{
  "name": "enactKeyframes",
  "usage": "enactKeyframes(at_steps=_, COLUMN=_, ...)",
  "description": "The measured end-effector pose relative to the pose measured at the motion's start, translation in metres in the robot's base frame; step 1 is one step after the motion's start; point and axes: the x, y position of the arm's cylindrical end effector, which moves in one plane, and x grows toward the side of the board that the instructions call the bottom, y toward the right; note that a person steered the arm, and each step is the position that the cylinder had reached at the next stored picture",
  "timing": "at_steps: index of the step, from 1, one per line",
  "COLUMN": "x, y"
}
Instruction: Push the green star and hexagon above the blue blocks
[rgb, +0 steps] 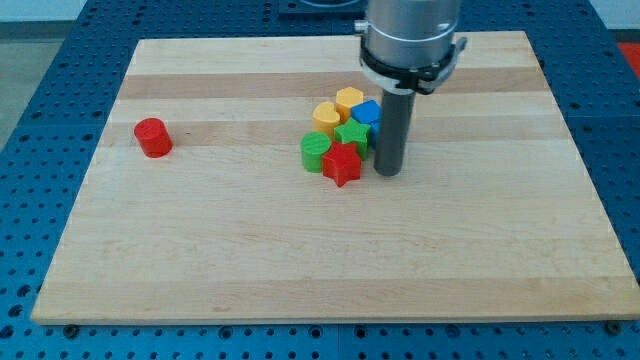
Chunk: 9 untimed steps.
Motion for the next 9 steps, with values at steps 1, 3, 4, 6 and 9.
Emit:
enactKeyframes(at_steps=1, x=-0.007, y=-0.024)
enactKeyframes(at_steps=3, x=-0.023, y=-0.061)
enactKeyframes(at_steps=4, x=-0.041, y=-0.062)
enactKeyframes(at_steps=6, x=-0.064, y=-0.062)
enactKeyframes(at_steps=9, x=-0.070, y=-0.051)
